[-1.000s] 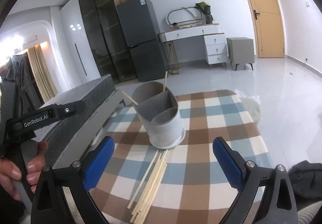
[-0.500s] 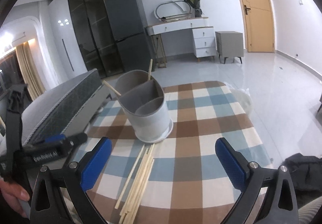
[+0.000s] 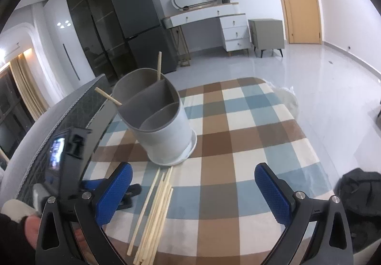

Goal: Organize utensils
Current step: 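Move both grippers back toward the chopstick pile beside the holder, then grasp a chopstick with the left gripper from the pile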

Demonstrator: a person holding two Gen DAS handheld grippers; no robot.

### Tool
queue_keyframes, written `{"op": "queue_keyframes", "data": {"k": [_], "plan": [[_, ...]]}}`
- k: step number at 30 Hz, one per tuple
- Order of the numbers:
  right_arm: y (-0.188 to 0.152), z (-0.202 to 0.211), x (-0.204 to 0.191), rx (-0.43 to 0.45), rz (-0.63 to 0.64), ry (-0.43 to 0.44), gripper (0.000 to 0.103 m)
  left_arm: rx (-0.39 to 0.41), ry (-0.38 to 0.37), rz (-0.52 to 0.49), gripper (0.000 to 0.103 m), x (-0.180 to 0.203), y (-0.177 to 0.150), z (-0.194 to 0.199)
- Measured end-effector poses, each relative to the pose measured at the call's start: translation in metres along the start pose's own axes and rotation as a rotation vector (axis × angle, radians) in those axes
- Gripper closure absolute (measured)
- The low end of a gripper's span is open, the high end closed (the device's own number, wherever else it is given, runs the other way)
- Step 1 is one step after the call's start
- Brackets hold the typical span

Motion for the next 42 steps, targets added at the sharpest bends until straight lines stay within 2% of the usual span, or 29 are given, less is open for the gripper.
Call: {"op": "queue_keyframes", "data": {"k": [7, 12, 19, 23, 24, 25, 26, 27, 28, 32, 35, 39, 40, 42], "plan": [[-0.001, -0.004, 0.018, -0.056, -0.088, 0.017, 0.000, -0.036, -0.010, -0.026, 0.018, 0.008, 0.012, -0.016], [-0.002, -0.004, 0.028, -0.082, -0.136, 0.023, 0.000, -0.072, 0.033, -0.080, 0.034, 0.015, 0.016, -0.027], [0.001, 0.004, 0.030, -0.074, -0.151, 0.042, 0.000, -0.076, 0.041, -0.056, 0.041, 0.020, 0.012, -0.026], [0.001, 0.006, 0.030, -0.075, -0.150, 0.042, 0.000, -0.065, 0.045, -0.082, 0.060, 0.031, 0.018, -0.029], [0.002, 0.006, 0.031, -0.073, -0.148, 0.039, 0.000, -0.065, 0.042, -0.089, 0.071, 0.034, 0.018, -0.029], [0.001, 0.007, 0.031, -0.071, -0.147, 0.035, 0.000, -0.070, 0.028, -0.094, 0.078, 0.039, 0.018, -0.030], [0.001, 0.008, 0.033, -0.070, -0.149, 0.031, 0.000, -0.077, 0.014, -0.099, 0.090, 0.044, 0.017, -0.030], [0.001, 0.008, 0.033, -0.072, -0.153, 0.030, 0.000, -0.085, 0.008, -0.104, 0.098, 0.048, 0.015, -0.030], [0.001, 0.008, 0.035, -0.074, -0.156, 0.030, 0.000, -0.095, -0.004, -0.106, 0.102, 0.052, 0.013, -0.030], [0.001, 0.011, 0.034, -0.069, -0.146, 0.025, 0.000, -0.105, -0.030, -0.095, 0.103, 0.059, 0.008, -0.023], [-0.001, 0.013, 0.030, -0.071, -0.126, 0.028, 0.000, -0.050, -0.058, -0.072, 0.103, 0.057, 0.011, -0.002], [-0.009, 0.007, 0.023, -0.145, -0.132, 0.080, 0.001, 0.045, -0.076, -0.054, 0.103, 0.055, 0.000, 0.045], [-0.012, 0.004, 0.021, -0.166, -0.126, 0.082, 0.002, 0.077, -0.083, -0.046, 0.103, 0.054, -0.003, 0.058], [-0.018, -0.001, 0.015, -0.204, -0.108, 0.079, 0.014, 0.114, -0.101, -0.032, 0.103, 0.048, -0.011, 0.077]]}}
Point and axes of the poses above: each gripper's, at about its wrist camera, not at the fingertips, and z roughly against the way its jaws point, x to its right, y to its top, the point moved 5 cm from there along -z, roughly the way its jaws point, and after that the axes turned 14 degrees about -y, right-handed, at the moved point
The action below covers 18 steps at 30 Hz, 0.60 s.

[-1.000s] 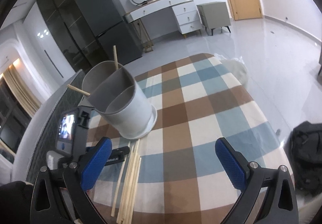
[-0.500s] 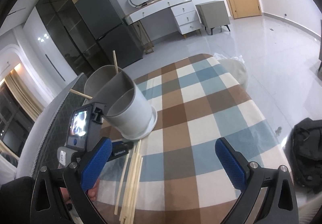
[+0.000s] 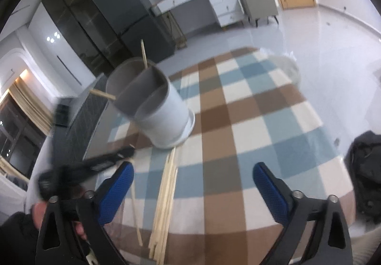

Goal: Organize utensils
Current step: 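Grasp a chopstick with the left gripper from the pile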

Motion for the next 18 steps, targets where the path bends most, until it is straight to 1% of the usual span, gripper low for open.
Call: {"op": "queue_keyframes", "data": {"k": [1, 3, 4, 6, 7, 9, 10, 12, 15, 17, 18], "plan": [[-0.004, -0.004, -0.003, -0.020, 0.016, -0.007, 0.017, 0.009, 0.000, 0.009, 0.103, 0.002, -0.008, 0.010], [-0.010, -0.012, -0.012, -0.051, 0.052, -0.022, 0.032, 0.017, -0.005, 0.023, 0.103, 0.008, -0.010, 0.015], [-0.014, -0.017, -0.017, -0.074, 0.076, -0.028, 0.034, 0.031, -0.005, 0.028, 0.103, 0.009, -0.018, 0.025], [-0.021, -0.025, -0.025, -0.102, 0.120, -0.037, 0.046, 0.046, -0.003, 0.021, 0.103, 0.000, -0.019, 0.032], [-0.025, -0.031, -0.031, -0.120, 0.148, -0.049, 0.049, 0.053, 0.000, 0.017, 0.103, 0.000, -0.025, 0.039], [-0.030, -0.042, -0.038, -0.154, 0.174, -0.051, 0.058, 0.060, -0.010, 0.034, 0.103, -0.010, -0.003, 0.027], [-0.032, -0.047, -0.041, -0.169, 0.184, -0.054, 0.060, 0.063, -0.025, 0.054, 0.103, -0.012, -0.004, 0.031], [-0.034, -0.055, -0.046, -0.186, 0.203, -0.071, 0.064, 0.070, -0.038, 0.078, 0.103, -0.030, 0.006, 0.025], [-0.040, -0.066, -0.056, -0.205, 0.218, -0.071, 0.065, 0.094, -0.045, 0.088, 0.103, -0.048, 0.015, 0.019], [-0.045, -0.073, -0.062, -0.210, 0.243, -0.108, 0.065, 0.130, -0.049, 0.073, 0.103, -0.049, 0.018, 0.021], [-0.049, -0.077, -0.066, -0.215, 0.266, -0.124, 0.068, 0.139, -0.052, 0.074, 0.103, -0.050, 0.019, 0.021]]}}
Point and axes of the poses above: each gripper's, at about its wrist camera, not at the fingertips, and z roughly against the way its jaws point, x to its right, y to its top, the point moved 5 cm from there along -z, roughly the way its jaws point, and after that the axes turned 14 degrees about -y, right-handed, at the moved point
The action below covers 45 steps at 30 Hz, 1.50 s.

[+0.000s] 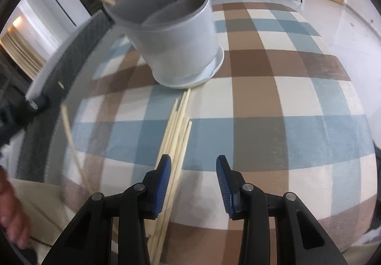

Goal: Organize utensils
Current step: 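Grasp a chopstick with the left gripper from the pile, then grasp a chopstick with the right gripper from the pile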

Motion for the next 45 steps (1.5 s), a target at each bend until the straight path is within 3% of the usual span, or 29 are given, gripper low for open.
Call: {"op": "queue_keyframes", "data": {"k": [2, 6, 13, 17, 27, 32, 42, 45], "plan": [[-0.004, -0.004, -0.008, -0.003, 0.042, -0.040, 0.075, 0.001, -0.032, 0.013, 0.103, -0.001, 0.002, 0.001], [-0.014, -0.008, -0.019, -0.015, 0.122, -0.089, 0.079, 0.006, -0.057, 0.043, 0.103, -0.007, 0.006, 0.003], [-0.019, -0.009, -0.030, -0.006, 0.190, -0.135, 0.084, -0.006, -0.101, 0.117, 0.103, -0.016, 0.008, 0.001], [-0.020, -0.009, -0.035, -0.030, 0.222, -0.138, 0.094, -0.011, -0.107, 0.134, 0.103, -0.018, 0.007, 0.000], [-0.016, -0.013, -0.040, -0.065, 0.205, -0.112, 0.092, -0.010, -0.116, 0.154, 0.103, -0.019, 0.006, 0.001], [-0.009, -0.020, -0.044, -0.062, 0.218, -0.139, 0.094, -0.011, -0.111, 0.170, 0.103, -0.024, 0.006, 0.002], [-0.018, -0.017, -0.023, -0.147, 0.259, -0.117, 0.097, -0.011, -0.125, 0.188, 0.103, -0.027, 0.009, 0.001], [-0.013, -0.014, -0.016, -0.128, 0.259, -0.101, 0.095, -0.021, -0.138, 0.226, 0.103, -0.032, 0.010, 0.000]]}}
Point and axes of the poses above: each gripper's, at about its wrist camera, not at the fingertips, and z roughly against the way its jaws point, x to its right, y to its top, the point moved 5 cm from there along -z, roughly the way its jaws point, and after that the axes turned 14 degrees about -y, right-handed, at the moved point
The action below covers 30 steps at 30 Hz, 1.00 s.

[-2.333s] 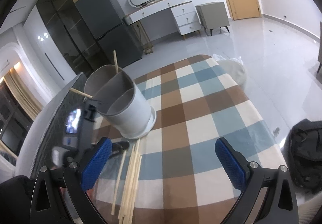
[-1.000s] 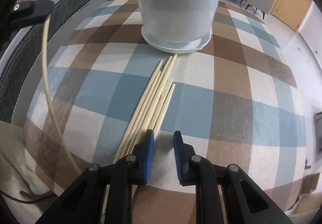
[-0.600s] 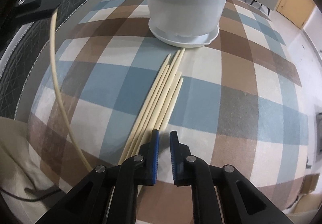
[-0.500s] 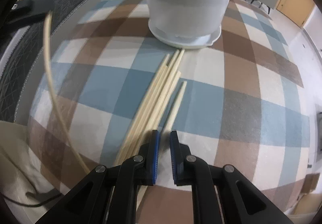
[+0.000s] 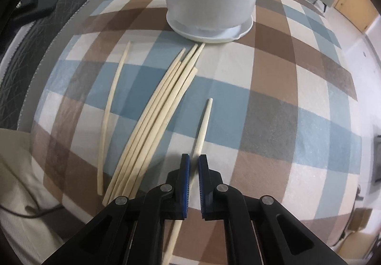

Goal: Organize utensils
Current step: 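Grasp a chopstick with the right gripper from the pile, then lift the chopstick with the right gripper while the left gripper lifts its chopstick toward the holder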

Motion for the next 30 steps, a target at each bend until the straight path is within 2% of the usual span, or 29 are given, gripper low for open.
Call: {"op": "queue_keyframes", "data": {"k": [1, 3, 5, 8, 10, 12, 13, 15, 17, 20, 24, 27, 30], "plan": [[0.003, -0.001, 0.003, 0.000, -0.008, -0.001, 0.095, -0.004, -0.005, 0.022, 0.103, -0.003, 0.001, 0.000], [0.009, -0.006, 0.008, -0.006, -0.038, 0.015, 0.084, -0.001, 0.004, 0.042, 0.103, -0.008, 0.002, 0.000], [0.018, -0.012, 0.013, -0.009, -0.063, 0.018, 0.079, -0.012, 0.015, 0.055, 0.103, -0.012, 0.002, -0.002], [0.031, -0.015, 0.011, 0.012, -0.066, 0.025, 0.078, -0.044, 0.061, 0.074, 0.103, -0.021, 0.001, -0.006], [0.037, -0.016, 0.004, 0.031, -0.036, 0.005, 0.078, -0.058, 0.091, 0.098, 0.098, -0.029, 0.000, -0.009], [0.040, -0.015, -0.004, 0.052, 0.010, -0.034, 0.081, -0.055, 0.115, 0.117, 0.079, -0.037, 0.001, -0.010], [0.043, -0.015, -0.006, 0.067, 0.024, -0.040, 0.082, -0.047, 0.137, 0.123, 0.073, -0.041, 0.001, -0.010], [0.042, -0.016, -0.007, 0.081, 0.023, -0.036, 0.098, -0.034, 0.189, 0.119, 0.051, -0.047, 0.002, -0.010], [0.042, -0.017, -0.004, 0.090, -0.001, -0.010, 0.100, -0.033, 0.245, 0.115, 0.043, -0.054, 0.002, -0.012], [0.047, -0.017, 0.016, 0.114, -0.093, 0.050, 0.100, -0.075, 0.285, 0.117, 0.043, -0.066, -0.002, -0.025], [0.053, -0.002, 0.052, 0.174, -0.281, 0.172, 0.100, -0.160, 0.306, 0.122, 0.043, -0.077, -0.009, -0.047], [0.055, 0.009, 0.078, 0.222, -0.389, 0.249, 0.100, -0.178, 0.298, 0.095, 0.043, -0.073, -0.008, -0.058], [0.055, 0.015, 0.095, 0.253, -0.438, 0.283, 0.100, -0.183, 0.287, 0.036, 0.043, -0.060, -0.006, -0.066]]}}
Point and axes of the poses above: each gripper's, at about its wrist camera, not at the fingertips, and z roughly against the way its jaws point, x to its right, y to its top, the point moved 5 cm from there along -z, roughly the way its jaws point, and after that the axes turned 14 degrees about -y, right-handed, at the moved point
